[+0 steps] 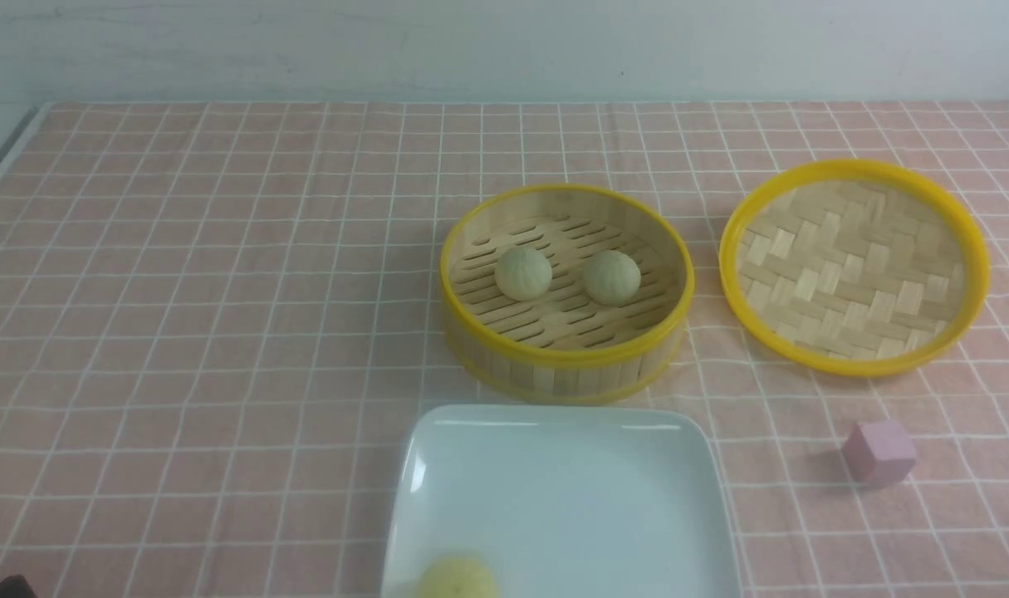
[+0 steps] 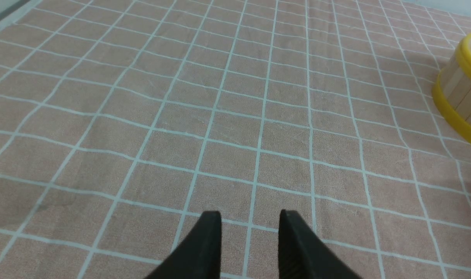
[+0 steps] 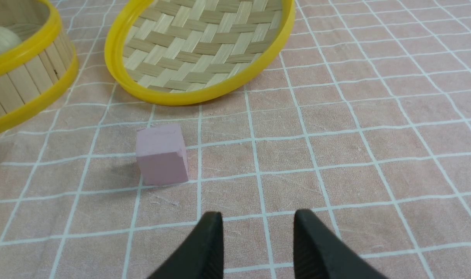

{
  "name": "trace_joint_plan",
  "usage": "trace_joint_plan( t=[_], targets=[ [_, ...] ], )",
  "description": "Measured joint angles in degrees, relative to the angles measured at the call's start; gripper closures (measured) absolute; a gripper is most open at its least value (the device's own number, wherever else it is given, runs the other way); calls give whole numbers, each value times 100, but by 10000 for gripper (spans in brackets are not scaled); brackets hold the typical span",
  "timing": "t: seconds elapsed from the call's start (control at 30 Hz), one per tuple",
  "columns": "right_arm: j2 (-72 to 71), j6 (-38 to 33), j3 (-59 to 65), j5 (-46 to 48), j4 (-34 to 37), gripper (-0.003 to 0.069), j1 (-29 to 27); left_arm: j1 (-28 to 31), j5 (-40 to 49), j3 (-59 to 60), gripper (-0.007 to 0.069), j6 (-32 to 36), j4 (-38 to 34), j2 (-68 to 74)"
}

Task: Put the steamed buns into the plate on the pink tablecloth.
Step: 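Reach toward a bun in the bamboo steamer with the right gripper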

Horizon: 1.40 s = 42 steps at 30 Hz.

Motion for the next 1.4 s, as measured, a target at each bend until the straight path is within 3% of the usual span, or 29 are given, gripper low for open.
trace_joint_plan(
  t=[0.93, 1.03, 1.1, 1.17, 1.2, 1.3, 1.4],
  targets=[
    [0, 0, 0, 0, -7, 419, 0, 0, 0, 0, 385, 0, 0, 0],
    [0, 0, 7, -47, -258, 419, 0, 0, 0, 0, 385, -60, -53, 0],
    [0, 0, 20, -117, -330, 419, 0, 0, 0, 0, 385, -263, -272, 0],
    [0, 6, 48, -276, -526, 419, 0, 0, -18, 0, 385, -1164, -1384, 0],
    [0, 6, 48, -289, -526, 419, 0, 0, -18, 0, 385, -1240, -1478, 0],
    [0, 87, 76, -478, -796, 419, 0, 0, 37, 0, 385, -2449, -2878, 0],
    [0, 914, 76, -723, -48, 419, 0, 0, 72, 5, 385, -2935, -3442, 0]
  ],
)
